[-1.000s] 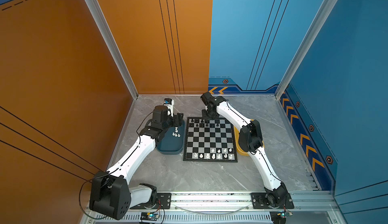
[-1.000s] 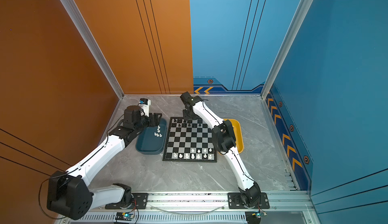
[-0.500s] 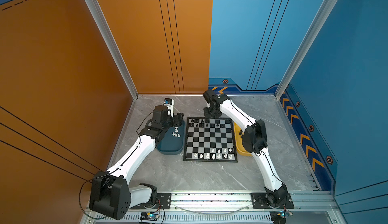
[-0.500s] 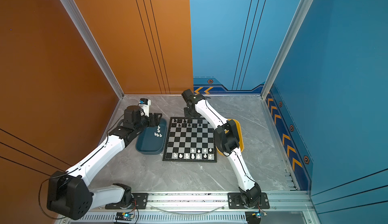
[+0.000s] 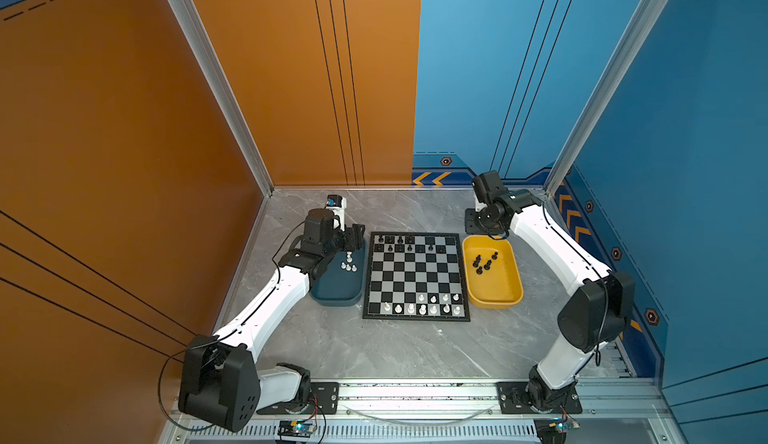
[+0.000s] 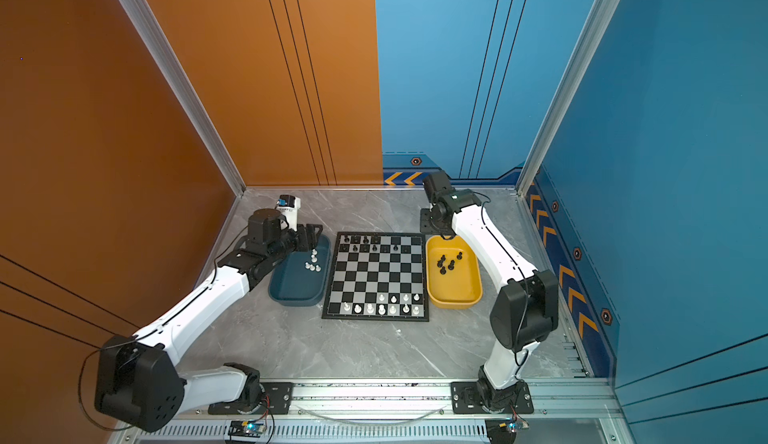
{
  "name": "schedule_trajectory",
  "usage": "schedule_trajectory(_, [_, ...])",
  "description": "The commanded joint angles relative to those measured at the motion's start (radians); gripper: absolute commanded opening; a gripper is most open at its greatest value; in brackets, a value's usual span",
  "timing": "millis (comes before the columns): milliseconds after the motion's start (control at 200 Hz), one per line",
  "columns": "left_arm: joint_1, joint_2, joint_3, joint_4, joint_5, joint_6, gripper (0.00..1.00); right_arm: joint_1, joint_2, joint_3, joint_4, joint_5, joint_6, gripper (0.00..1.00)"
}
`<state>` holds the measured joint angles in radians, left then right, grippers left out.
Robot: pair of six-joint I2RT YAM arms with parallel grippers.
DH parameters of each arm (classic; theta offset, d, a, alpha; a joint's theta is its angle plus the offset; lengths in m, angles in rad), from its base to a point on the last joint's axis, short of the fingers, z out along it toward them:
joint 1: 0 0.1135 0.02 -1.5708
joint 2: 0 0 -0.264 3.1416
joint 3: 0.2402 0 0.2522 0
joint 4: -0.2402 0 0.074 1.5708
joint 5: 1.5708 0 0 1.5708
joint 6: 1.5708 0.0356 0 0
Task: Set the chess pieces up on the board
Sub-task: 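Raise the open right gripper and move it back over the yellow tray, then lower the right gripper into the yellow tray and close on a black piece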
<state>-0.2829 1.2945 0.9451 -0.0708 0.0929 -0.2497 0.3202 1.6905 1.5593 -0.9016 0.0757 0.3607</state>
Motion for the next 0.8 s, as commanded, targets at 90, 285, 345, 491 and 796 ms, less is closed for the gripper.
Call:
schedule_trajectory(90, [-0.041, 0.044, 0.060, -0.001, 0.021, -0.005, 0.66, -0.057, -0.076, -0.191, 0.087, -0.014, 0.035, 0.43])
schedule_trajectory(285, [-0.070, 0.067, 0.078, -0.013, 0.009, 0.002, 0.66, -0.091, -0.054, -0.282, 0.129, -0.033, 0.041, 0.43])
schedule_trajectory(345, [-0.073, 0.070, 0.078, -0.016, 0.005, 0.004, 0.66, -0.102, -0.039, -0.294, 0.143, -0.036, 0.042, 0.43])
schedule_trajectory(491, [-0.079, 0.074, 0.078, -0.021, -0.002, 0.009, 0.66, -0.127, 0.003, -0.309, 0.169, -0.042, 0.038, 0.42])
schedule_trajectory(796, [-0.084, 0.079, 0.116, -0.030, -0.011, 0.013, 0.66, -0.150, 0.085, -0.299, 0.209, -0.070, 0.037, 0.40])
